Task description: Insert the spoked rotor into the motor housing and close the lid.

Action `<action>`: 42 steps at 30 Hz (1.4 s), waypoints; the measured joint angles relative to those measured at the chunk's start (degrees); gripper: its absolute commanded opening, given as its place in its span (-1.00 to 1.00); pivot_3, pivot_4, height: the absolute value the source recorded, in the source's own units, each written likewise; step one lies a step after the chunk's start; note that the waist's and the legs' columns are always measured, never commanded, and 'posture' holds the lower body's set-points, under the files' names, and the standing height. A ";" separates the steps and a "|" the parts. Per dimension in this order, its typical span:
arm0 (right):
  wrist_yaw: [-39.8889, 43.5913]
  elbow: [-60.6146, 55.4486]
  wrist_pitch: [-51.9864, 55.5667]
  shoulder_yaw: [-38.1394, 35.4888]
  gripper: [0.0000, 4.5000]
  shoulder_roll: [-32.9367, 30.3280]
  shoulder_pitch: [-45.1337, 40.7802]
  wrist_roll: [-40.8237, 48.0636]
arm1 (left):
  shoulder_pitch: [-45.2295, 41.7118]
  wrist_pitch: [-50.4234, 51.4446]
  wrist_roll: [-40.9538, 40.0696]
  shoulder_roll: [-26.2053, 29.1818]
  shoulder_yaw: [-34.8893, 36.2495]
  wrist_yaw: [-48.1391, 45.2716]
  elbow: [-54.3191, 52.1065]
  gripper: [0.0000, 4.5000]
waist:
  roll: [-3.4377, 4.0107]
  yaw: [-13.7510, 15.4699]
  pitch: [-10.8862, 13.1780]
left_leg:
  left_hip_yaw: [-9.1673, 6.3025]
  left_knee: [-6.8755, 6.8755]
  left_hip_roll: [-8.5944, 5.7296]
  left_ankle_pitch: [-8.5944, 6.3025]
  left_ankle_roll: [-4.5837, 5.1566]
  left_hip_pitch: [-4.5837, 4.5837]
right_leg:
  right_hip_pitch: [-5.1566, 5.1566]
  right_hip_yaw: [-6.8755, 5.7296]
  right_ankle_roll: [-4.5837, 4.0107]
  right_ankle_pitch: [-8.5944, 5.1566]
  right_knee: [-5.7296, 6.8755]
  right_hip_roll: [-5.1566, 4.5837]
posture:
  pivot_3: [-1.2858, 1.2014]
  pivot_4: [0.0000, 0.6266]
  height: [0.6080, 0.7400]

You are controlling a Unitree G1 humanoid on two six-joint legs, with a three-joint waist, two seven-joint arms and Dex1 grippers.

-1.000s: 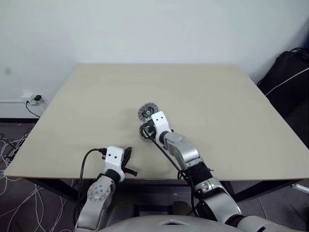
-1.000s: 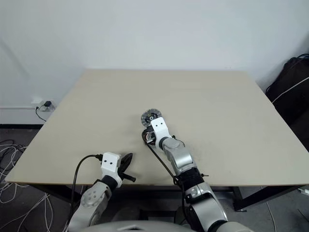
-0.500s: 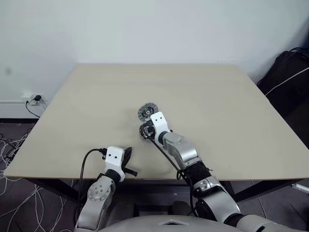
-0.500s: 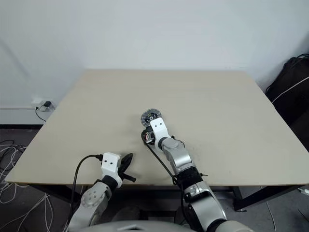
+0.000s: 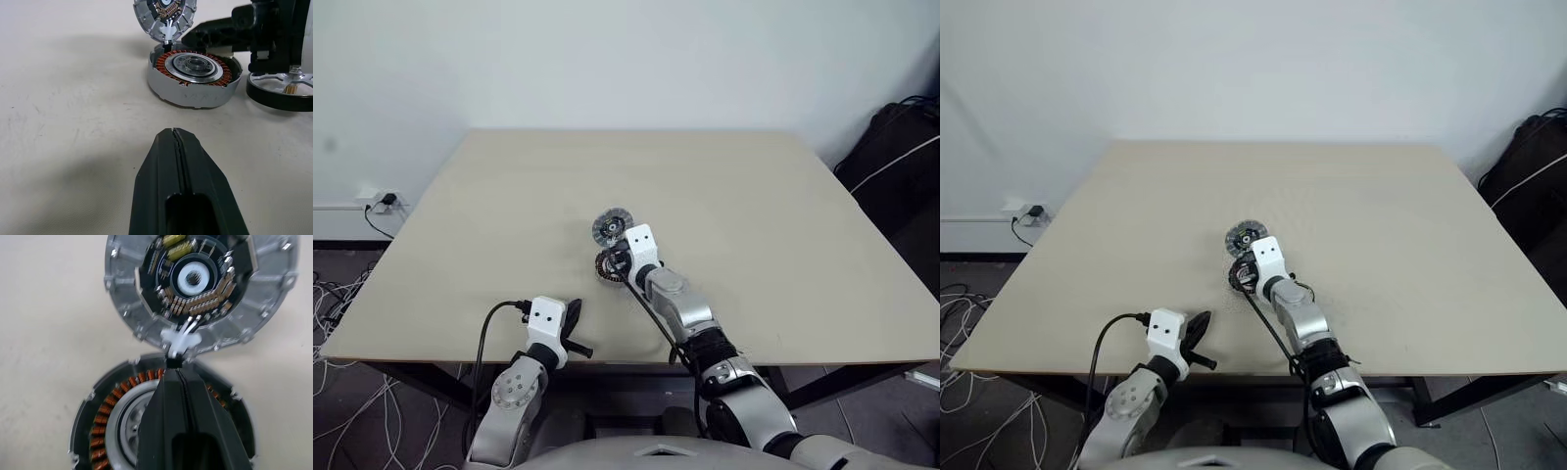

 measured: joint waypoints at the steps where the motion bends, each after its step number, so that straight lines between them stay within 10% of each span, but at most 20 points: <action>1: 0.04 -0.33 -0.20 0.00 -1.00 0.01 0.01 0.10 | -0.04 0.00 0.00 0.00 -0.01 0.00 0.00 -0.99 | 0.00 -0.02 0.00 | 0.00 0.00 0.00 0.00 0.00 0.01 | 0.00 0.00 0.00 0.00 0.01 0.00 | 0.03 -1.00 1.00; 15: 3.81 -24.81 20.29 5.40 -1.00 -5.41 11.53 0.46 | -0.18 0.04 -0.11 -0.04 -0.18 -0.11 -0.09 -0.99 | 0.02 0.37 0.02 | 0.01 0.00 0.01 0.00 0.00 -0.03 | -0.11 0.03 -0.09 -0.05 0.11 -0.26 | 0.03 -1.00 1.00; 42: 3.29 -20.60 21.73 6.16 -1.00 -4.09 6.84 0.35 | 0.11 0.83 -0.23 -0.06 -0.34 -0.14 -0.09 -0.99 | -0.02 0.39 0.03 | 0.06 0.01 0.01 0.01 0.00 -0.04 | -0.15 0.03 -0.10 -0.06 0.16 -0.15 | 0.03 -1.00 1.00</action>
